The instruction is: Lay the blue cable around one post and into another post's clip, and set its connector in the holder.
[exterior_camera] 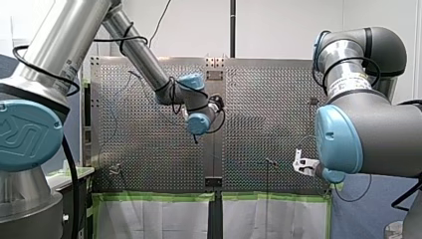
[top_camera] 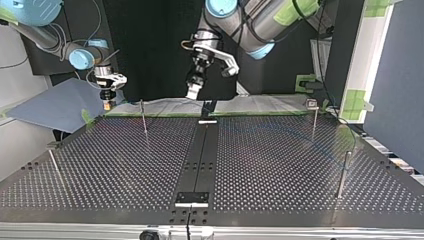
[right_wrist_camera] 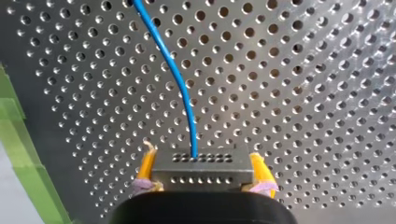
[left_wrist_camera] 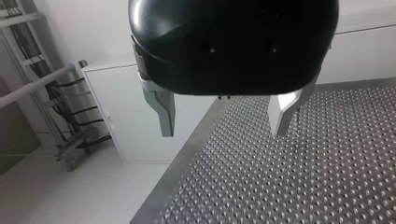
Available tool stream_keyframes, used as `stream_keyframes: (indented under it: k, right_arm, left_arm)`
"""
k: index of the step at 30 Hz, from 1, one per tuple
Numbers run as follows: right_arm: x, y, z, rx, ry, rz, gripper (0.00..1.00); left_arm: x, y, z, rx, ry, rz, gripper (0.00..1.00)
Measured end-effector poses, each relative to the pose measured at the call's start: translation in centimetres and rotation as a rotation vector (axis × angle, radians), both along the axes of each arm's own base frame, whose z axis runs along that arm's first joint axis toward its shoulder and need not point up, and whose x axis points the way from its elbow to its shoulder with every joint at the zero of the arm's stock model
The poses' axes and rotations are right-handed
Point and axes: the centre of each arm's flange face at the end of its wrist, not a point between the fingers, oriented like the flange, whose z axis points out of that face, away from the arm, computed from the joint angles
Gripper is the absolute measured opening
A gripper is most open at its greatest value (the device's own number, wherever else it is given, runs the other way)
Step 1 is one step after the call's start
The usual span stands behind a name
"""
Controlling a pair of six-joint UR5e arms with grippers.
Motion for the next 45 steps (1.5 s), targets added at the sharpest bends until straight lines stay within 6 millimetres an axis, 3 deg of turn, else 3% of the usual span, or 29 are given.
stream_keyframes:
  k: [13,20,30,45]
  right_arm:
    - [0.4,0.1,0.0,-0.001,0.001,0.006,0.0]
    - [0.7,0.2,0.0,0.001,0.003,0.012,0.0]
    - [0.9,0.2,0.0,-0.001,0.0,0.015,0.0]
    - [1.4,0.4,0.0,-0.003,0.003,0.022,0.0]
  left_arm:
    - [1.6,4.8,-2.7,-0.039,0.002,-0.02,1.0]
    - [1.9,7.9,-4.7,0.01,0.048,0.054,1.0]
    - [-0.7,10.6,-7.7,0.048,0.122,0.105,1.0]
    - [-4.7,13.5,-10.7,0.11,0.171,0.137,1.0]
